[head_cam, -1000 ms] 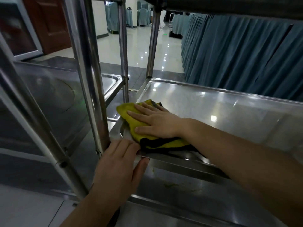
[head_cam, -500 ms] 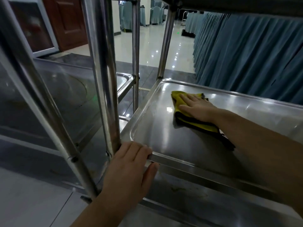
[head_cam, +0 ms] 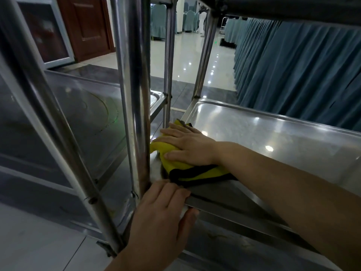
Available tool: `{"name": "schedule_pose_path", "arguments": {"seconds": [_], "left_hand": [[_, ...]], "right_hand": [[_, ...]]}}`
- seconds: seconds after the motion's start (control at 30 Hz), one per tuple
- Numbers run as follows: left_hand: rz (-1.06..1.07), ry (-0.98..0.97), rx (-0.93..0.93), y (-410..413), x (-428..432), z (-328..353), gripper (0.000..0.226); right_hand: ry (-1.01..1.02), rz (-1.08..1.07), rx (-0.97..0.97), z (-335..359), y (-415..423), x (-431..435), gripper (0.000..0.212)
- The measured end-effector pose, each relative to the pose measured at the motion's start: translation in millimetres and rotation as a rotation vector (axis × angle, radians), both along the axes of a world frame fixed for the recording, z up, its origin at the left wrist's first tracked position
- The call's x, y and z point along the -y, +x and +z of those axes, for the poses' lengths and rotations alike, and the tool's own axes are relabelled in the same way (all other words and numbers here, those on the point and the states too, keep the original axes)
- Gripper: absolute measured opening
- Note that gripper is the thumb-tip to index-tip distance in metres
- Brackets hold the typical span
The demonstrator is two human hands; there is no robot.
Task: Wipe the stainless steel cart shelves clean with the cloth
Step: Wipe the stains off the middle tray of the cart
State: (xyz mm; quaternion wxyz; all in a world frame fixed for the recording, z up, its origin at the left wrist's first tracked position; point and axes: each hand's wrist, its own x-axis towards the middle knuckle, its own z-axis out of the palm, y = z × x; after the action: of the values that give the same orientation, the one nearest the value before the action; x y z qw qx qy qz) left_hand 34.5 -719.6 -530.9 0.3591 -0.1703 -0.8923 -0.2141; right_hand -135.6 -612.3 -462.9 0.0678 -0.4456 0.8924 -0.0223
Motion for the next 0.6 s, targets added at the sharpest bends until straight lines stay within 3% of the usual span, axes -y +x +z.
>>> {"name": "schedule_pose_path", "arguments": {"seconds": [0.27, 0.6], "left_hand": [[-0.020, -0.020, 0.004, -5, 4, 0, 0.027], [0.078, -0.095, 0.196, 0, -7, 25, 0.029]], "right_hand": [[-0.001, -0.345, 0.051, -1, -68, -13, 0.065], [0.016, -0.489, 0.026, -5, -40, -74, 0.066]]}}
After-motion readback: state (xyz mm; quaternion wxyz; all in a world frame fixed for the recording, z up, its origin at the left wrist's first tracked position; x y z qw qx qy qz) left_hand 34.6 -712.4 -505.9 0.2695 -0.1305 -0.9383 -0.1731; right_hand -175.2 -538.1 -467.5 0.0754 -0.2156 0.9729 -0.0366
